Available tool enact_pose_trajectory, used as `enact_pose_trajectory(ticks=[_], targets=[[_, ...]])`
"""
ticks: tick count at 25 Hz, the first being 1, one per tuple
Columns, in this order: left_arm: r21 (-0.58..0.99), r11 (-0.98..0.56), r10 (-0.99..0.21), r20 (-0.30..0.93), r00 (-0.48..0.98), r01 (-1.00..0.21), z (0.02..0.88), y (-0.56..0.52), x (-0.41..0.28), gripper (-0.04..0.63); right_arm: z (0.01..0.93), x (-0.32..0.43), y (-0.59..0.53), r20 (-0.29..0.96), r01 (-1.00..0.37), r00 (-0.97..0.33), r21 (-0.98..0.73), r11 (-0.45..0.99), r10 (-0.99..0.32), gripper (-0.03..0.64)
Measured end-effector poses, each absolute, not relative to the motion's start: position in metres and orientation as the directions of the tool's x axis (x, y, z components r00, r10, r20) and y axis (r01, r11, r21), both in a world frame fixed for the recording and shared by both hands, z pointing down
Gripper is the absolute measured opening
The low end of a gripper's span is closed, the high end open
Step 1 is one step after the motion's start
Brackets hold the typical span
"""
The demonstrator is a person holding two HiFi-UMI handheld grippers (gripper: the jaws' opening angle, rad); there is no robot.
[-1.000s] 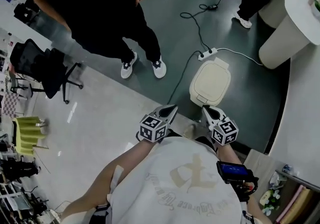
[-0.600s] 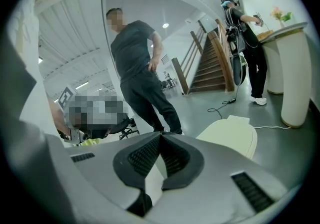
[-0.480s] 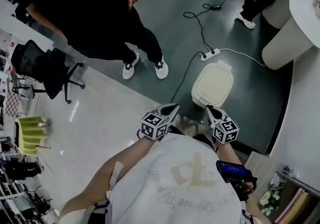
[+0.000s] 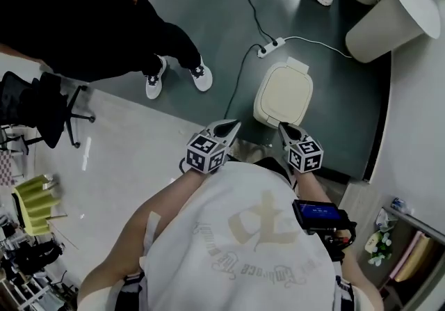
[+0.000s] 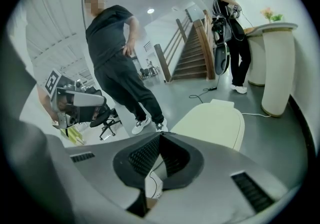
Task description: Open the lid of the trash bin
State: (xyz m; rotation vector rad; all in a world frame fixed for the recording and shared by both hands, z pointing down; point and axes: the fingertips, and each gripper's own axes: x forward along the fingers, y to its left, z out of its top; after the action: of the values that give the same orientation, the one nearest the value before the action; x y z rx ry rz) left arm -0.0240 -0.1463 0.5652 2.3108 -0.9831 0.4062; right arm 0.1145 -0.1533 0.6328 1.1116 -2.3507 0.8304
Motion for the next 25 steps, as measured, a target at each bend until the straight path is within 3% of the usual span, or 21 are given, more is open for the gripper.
enact_pose_trajectory(ticks=[11, 25], targets=[[0.445, -0.571, -0.480, 0.500, 0.721, -0.690, 0.601, -0.168, -0.040, 0.014, 0.709, 0.113, -0.163, 0.748, -0.857, -0.477, -0.279, 0.434, -0.462, 0.006], [0.461, -0.535, -0.484, 0.520, 0.704, -0.708, 0.618, -0.171, -0.058, 0.014, 0.763, 0.116, -0.164, 0.884, -0.864, -0.342, -0.163, 0.476, -0.319, 0.006]])
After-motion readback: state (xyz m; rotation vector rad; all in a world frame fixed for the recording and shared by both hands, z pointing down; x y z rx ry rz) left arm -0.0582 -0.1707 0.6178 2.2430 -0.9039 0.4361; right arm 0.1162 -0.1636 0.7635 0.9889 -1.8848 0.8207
